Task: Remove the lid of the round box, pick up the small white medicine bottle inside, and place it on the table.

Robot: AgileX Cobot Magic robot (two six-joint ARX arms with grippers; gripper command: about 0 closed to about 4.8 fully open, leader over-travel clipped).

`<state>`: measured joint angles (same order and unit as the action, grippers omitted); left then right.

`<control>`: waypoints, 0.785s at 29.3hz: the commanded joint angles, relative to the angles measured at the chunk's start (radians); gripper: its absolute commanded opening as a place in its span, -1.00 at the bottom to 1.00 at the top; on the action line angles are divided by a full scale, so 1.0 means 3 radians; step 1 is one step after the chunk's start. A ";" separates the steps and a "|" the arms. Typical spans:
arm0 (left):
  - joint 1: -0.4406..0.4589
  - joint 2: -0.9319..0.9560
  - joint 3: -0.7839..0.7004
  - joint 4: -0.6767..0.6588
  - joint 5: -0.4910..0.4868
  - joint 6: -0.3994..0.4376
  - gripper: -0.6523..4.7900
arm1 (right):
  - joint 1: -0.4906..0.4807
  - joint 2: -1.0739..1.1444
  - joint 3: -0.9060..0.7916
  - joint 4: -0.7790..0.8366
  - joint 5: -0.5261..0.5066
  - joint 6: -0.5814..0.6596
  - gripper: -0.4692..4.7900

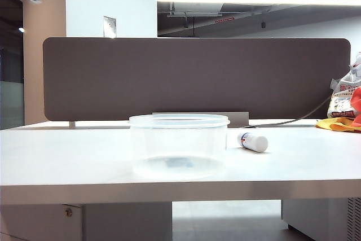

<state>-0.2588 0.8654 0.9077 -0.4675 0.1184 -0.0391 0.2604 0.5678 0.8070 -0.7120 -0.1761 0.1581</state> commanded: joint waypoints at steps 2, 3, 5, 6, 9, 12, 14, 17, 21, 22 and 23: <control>0.0004 -0.0641 -0.0436 0.0187 -0.0094 -0.0084 -0.56 | -0.0004 -0.0324 -0.0523 0.0252 0.0003 -0.0006 -0.76; 0.0004 -0.0796 -0.0532 0.0186 -0.0094 -0.0083 -0.56 | -0.0003 -0.0381 -0.0615 0.0254 -0.0009 -0.0005 -0.76; 0.0004 -0.1137 -0.0718 0.0106 -0.0093 -0.0084 -0.56 | -0.0001 -0.0482 -0.0783 0.0249 -0.0038 -0.0005 -0.76; 0.0004 -0.1321 -0.0811 0.0065 -0.0093 -0.0086 -0.56 | -0.0001 -0.0516 -0.0844 0.0245 -0.0045 -0.0006 -0.76; 0.0005 -0.1776 -0.1035 0.0047 -0.0131 -0.0149 -0.56 | 0.0000 -0.0604 -0.0988 0.0352 -0.0107 -0.0006 -0.75; 0.0005 -0.2112 -0.1190 0.0047 -0.0272 -0.0160 -0.56 | -0.0003 -0.0609 -0.1011 0.0388 -0.0121 -0.0045 -0.75; 0.0005 -0.2256 -0.1244 0.0020 -0.0281 -0.0159 -0.55 | 0.0000 -0.0609 -0.1011 0.0389 -0.0121 -0.0078 -0.75; 0.0005 -0.2372 -0.1260 -0.0034 -0.0210 -0.0160 -0.55 | -0.0001 -0.0609 -0.1011 0.0393 -0.0120 -0.0074 -0.74; 0.0004 -0.2387 -0.1259 -0.0029 -0.0081 -0.0184 -0.55 | -0.0001 -0.0609 -0.1011 0.0390 -0.0118 -0.0078 -0.74; 0.0005 -0.2388 -0.1260 -0.0036 -0.0084 -0.0182 -0.55 | -0.0001 -0.0609 -0.1011 0.0394 -0.0118 -0.0076 -0.74; 0.0005 -0.2388 -0.1259 -0.0034 -0.0084 -0.0182 -0.55 | -0.0001 -0.0609 -0.1011 0.0395 -0.0120 -0.0078 -0.74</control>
<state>-0.2573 0.1474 0.5266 -0.4839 0.0864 -0.0875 0.2596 0.3866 0.4999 -0.6102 -0.2070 0.1375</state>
